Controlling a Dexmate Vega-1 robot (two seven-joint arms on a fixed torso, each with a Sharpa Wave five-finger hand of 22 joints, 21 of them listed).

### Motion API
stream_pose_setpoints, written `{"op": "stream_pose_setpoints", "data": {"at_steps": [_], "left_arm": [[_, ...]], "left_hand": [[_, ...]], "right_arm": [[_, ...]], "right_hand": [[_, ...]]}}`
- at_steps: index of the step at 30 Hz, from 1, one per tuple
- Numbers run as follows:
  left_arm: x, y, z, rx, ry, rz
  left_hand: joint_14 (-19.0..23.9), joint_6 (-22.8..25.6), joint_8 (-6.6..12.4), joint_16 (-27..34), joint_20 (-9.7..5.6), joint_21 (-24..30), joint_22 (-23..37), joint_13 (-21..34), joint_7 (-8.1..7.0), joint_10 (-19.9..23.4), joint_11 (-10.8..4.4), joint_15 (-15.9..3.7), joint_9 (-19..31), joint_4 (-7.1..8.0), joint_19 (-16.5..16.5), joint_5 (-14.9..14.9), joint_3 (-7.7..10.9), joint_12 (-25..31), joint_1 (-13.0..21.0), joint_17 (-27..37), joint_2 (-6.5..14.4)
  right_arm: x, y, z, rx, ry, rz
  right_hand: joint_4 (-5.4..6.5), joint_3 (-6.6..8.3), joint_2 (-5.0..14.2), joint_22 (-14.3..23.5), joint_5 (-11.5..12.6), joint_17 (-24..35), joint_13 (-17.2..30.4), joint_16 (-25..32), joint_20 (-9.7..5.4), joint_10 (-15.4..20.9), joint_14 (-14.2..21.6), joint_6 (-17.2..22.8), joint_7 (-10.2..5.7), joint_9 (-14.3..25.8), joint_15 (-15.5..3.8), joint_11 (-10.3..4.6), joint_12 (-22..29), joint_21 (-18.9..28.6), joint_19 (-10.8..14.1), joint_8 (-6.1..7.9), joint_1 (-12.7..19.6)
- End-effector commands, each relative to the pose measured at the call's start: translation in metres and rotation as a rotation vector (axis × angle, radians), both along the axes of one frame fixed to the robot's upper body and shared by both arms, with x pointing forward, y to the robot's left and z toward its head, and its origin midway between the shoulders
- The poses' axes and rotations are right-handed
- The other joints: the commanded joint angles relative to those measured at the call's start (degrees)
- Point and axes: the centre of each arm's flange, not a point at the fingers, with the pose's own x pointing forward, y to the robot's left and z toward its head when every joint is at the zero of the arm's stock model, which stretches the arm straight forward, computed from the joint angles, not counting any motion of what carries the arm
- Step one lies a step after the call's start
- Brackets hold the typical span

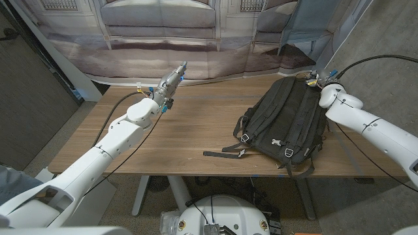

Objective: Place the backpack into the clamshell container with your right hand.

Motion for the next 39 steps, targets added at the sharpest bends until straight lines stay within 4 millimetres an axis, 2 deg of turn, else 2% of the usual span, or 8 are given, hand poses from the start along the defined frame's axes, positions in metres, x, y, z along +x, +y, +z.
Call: {"op": "stream_pose_setpoints", "data": {"at_steps": [1,5,12,21,27,28,35,39], "left_arm": [[0.001,0.001,0.001,-0.006,-0.003,-0.001],[0.002,0.002,0.001,-0.004,-0.003,-0.005],[0.003,0.004,0.002,-0.005,-0.005,-0.005],[0.005,0.005,0.003,-0.006,-0.006,-0.008],[0.006,0.006,0.003,-0.01,-0.007,-0.01],[0.007,0.006,0.003,-0.01,-0.007,-0.011],[0.008,0.007,0.002,-0.007,-0.004,-0.015],[0.008,0.008,0.004,-0.006,-0.006,-0.017]], "left_hand": [[-0.7,0.04,0.01,-0.02,0.15,0.24,0.24,0.19,0.1,-0.55,-0.04,-0.02,0.16,0.13,-2.57,-0.32,-0.54,0.25,0.01,0.13,0.55],[-0.69,0.01,0.0,-0.02,0.12,0.25,0.24,0.19,0.05,-0.67,-0.02,-0.03,0.16,0.14,-2.56,-0.33,-0.57,0.21,0.03,0.13,0.56],[-0.71,0.0,0.0,-0.03,0.17,0.25,0.24,0.19,0.01,-0.49,-0.02,-0.01,0.16,0.15,-2.57,-0.34,-0.61,0.28,0.05,0.13,0.58],[-0.69,0.03,0.01,-0.02,0.14,0.25,0.24,0.19,0.0,-0.57,-0.01,0.01,0.16,0.16,-2.59,-0.34,-0.66,0.25,0.07,0.13,0.6],[-0.68,0.04,0.01,-0.02,0.12,0.25,0.24,0.19,0.04,-0.54,0.02,-0.02,0.16,0.17,-2.59,-0.35,-0.69,0.27,0.08,0.13,0.62],[-0.7,0.04,0.01,-0.02,0.15,0.25,0.24,0.19,0.02,-0.59,-0.01,-0.01,0.16,0.17,-2.61,-0.35,-0.7,0.25,0.09,0.13,0.63],[-0.76,0.14,0.05,-0.05,0.12,0.25,0.24,0.19,-0.06,-0.54,0.01,0.0,0.16,0.18,-2.63,-0.35,-0.73,0.27,0.12,0.13,0.66],[-0.76,0.15,0.05,-0.04,0.14,0.24,0.24,0.18,-0.04,-0.55,0.02,-0.03,0.16,0.19,-2.65,-0.36,-0.76,0.26,0.13,0.13,0.68]], "right_arm": [[-0.002,0.0,0.001,-0.004,0.012,-0.001],[-0.003,0.0,0.002,-0.004,0.007,-0.004],[-0.005,0.001,0.004,-0.002,0.008,-0.004],[-0.009,0.001,0.009,0.006,0.004,0.007],[-0.013,0.001,0.012,0.018,-0.006,0.026],[-0.014,0.001,0.012,0.023,-0.009,0.024],[-0.016,0.003,0.013,0.011,-0.012,0.022],[-0.016,0.005,0.014,0.016,-0.011,0.018]], "right_hand": [[-0.06,-0.48,-1.05,0.07,0.09,-1.34,-1.25,-0.02,-2.17,-2.55,-1.72,-2.04,-0.18,-0.1,-5.93,0.18,-0.33,-1.68,-1.0,-0.79,-0.7],[-0.06,-0.67,-1.46,0.17,0.3,-3.14,-3.06,0.02,-1.21,-7.17,-4.11,-7.05,-0.35,-0.38,-5.11,0.6,-0.42,-3.88,-2.24,-2.29,-1.63],[0.39,-1.62,-2.27,0.28,0.45,-5.74,-6.13,-0.01,1.03,-12.69,-9.31,-13.92,-0.58,-1.31,-3.19,1.45,-0.05,-7.34,-4.49,-2.88,-4.01],[1.07,-2.68,-3.09,0.29,0.63,-7.28,-7.79,-0.11,2.71,-14.65,-12.47,-15.52,-0.12,-1.92,-1.37,2.43,0.19,-9.37,-6.04,-2.42,-6.28],[3.93,-4.44,-2.54,0.35,0.48,-8.66,-9.49,0.34,3.79,-15.22,-14.11,-16.36,0.12,-2.46,0.09,2.81,0.67,-11.11,-6.57,-2.11,-11.73],[4.85,-4.8,-2.02,0.38,0.43,-8.94,-9.88,0.5,3.91,-15.37,-14.23,-16.42,0.15,-2.58,0.13,2.91,0.75,-11.44,-6.52,-2.02,-13.27],[6.7,-5.39,-0.7,0.46,0.34,-9.72,-10.9,0.67,3.98,-15.46,-14.82,-16.62,0.41,-2.94,0.31,3.3,0.99,-12.85,-7.95,-1.88,-16.33],[7.03,-5.45,-0.34,0.49,0.34,-10.02,-11.24,0.68,3.52,-15.4,-15.0,-16.27,0.53,-3.09,0.1,3.26,1.08,-13.41,-8.69,-1.71,-16.93]]}}
